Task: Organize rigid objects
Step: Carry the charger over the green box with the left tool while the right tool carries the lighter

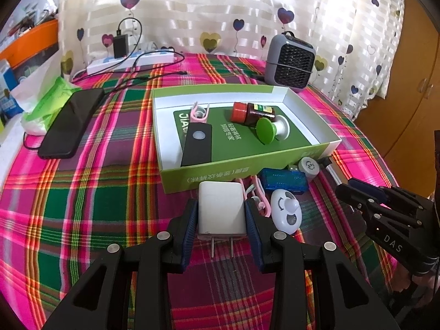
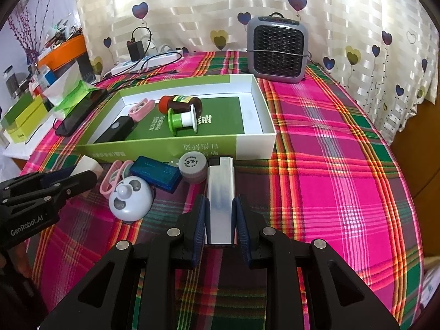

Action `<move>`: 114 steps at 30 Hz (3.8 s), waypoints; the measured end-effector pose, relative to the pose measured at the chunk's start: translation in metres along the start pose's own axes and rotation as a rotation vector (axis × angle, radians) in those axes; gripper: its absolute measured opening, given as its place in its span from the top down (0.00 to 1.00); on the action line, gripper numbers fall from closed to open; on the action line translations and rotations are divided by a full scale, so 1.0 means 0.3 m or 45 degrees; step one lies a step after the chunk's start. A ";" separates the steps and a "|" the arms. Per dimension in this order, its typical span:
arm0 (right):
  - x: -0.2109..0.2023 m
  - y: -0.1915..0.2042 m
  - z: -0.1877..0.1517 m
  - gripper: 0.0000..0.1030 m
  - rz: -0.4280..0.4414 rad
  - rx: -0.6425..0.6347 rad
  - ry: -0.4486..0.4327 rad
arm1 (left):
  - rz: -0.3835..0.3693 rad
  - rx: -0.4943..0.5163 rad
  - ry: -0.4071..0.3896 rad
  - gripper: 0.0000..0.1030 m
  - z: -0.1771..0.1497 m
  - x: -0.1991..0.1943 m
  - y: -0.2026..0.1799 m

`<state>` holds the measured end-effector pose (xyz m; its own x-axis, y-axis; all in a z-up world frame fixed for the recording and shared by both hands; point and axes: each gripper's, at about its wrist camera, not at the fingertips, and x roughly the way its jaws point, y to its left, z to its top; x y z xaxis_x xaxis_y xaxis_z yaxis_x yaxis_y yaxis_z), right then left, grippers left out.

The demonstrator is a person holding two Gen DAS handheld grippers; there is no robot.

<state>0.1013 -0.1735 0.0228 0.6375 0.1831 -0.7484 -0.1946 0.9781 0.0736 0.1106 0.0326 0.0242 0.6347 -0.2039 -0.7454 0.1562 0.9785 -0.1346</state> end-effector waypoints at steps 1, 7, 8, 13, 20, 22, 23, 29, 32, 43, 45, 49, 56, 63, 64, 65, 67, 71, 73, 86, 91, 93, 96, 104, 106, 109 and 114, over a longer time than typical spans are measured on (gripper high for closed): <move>-0.002 0.000 0.000 0.77 0.000 0.000 -0.003 | -0.002 0.001 -0.003 0.68 0.000 -0.004 -0.001; -0.016 0.003 0.004 0.77 0.006 -0.001 -0.017 | -0.007 0.006 -0.015 0.68 0.008 -0.020 -0.007; -0.019 0.003 0.006 0.77 0.007 -0.001 -0.020 | -0.009 0.007 -0.019 0.68 0.009 -0.023 -0.008; -0.034 0.000 0.016 0.77 0.010 -0.001 -0.034 | -0.013 0.011 -0.033 0.68 0.017 -0.038 -0.012; -0.048 0.003 0.026 0.77 0.014 -0.009 -0.048 | -0.018 0.008 -0.042 0.68 0.030 -0.048 -0.009; -0.052 0.003 0.033 0.77 0.013 -0.011 -0.055 | -0.019 0.011 -0.045 0.68 0.036 -0.051 -0.009; -0.054 0.003 0.038 0.77 0.014 -0.012 -0.057 | -0.019 0.011 -0.046 0.68 0.040 -0.052 -0.008; -0.061 0.007 0.069 0.77 0.020 -0.019 -0.076 | -0.021 0.008 -0.053 0.68 0.064 -0.050 -0.001; -0.056 0.008 0.092 0.77 0.026 -0.028 -0.084 | -0.032 0.005 -0.055 0.68 0.082 -0.041 0.000; 0.011 -0.022 0.209 0.77 0.048 -0.035 -0.082 | -0.082 0.017 -0.031 0.68 0.170 0.039 -0.014; 0.032 -0.029 0.224 0.77 0.055 -0.036 -0.066 | -0.091 0.017 -0.018 0.68 0.185 0.060 -0.014; 0.076 -0.036 0.255 0.77 0.075 -0.047 -0.042 | -0.090 0.024 -0.004 0.68 0.210 0.097 -0.013; 0.150 -0.045 0.302 0.77 0.106 -0.059 -0.010 | -0.092 0.028 0.015 0.68 0.251 0.152 -0.008; 0.198 -0.040 0.335 0.77 0.116 -0.086 0.009 | -0.086 0.020 0.036 0.68 0.268 0.198 -0.005; 0.203 -0.040 0.338 0.77 0.117 -0.086 0.012 | -0.084 0.020 0.039 0.68 0.269 0.203 -0.006; 0.209 -0.039 0.340 0.77 0.120 -0.088 0.016 | -0.085 0.021 0.040 0.68 0.270 0.205 -0.006; 0.220 -0.039 0.344 0.77 0.124 -0.089 0.024 | -0.081 0.018 0.041 0.68 0.274 0.212 -0.005; 0.244 -0.041 0.353 0.77 0.134 -0.087 0.039 | -0.074 0.023 0.043 0.68 0.281 0.226 -0.011; 0.258 -0.043 0.357 0.77 0.133 -0.087 0.049 | -0.068 0.029 0.041 0.68 0.285 0.231 -0.014; 0.316 -0.038 0.368 0.77 0.133 -0.102 0.086 | -0.047 0.048 0.048 0.68 0.303 0.265 -0.027; 0.332 -0.039 0.366 0.77 0.132 -0.105 0.099 | -0.030 0.060 0.072 0.68 0.293 0.294 -0.034; 0.337 -0.040 0.365 0.77 0.130 -0.104 0.103 | -0.028 0.062 0.072 0.68 0.291 0.297 -0.034; 0.341 -0.039 0.363 0.77 0.127 -0.104 0.103 | -0.028 0.061 0.070 0.68 0.291 0.299 -0.031; 0.345 -0.039 0.364 0.77 0.118 -0.107 0.100 | -0.017 0.063 0.071 0.68 0.292 0.302 -0.032; 0.344 -0.040 0.364 0.77 0.119 -0.107 0.098 | -0.016 0.061 0.080 0.68 0.290 0.307 -0.032; 0.346 -0.040 0.364 0.77 0.119 -0.106 0.096 | -0.014 0.062 0.084 0.68 0.289 0.312 -0.031; 0.350 -0.041 0.364 0.77 0.119 -0.106 0.092 | -0.013 0.062 0.083 0.68 0.289 0.313 -0.032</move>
<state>0.2521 -0.1554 0.0154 0.5589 0.2626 -0.7865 -0.3135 0.9450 0.0928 0.2344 0.0015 0.0120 0.5827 -0.2100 -0.7851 0.2001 0.9734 -0.1118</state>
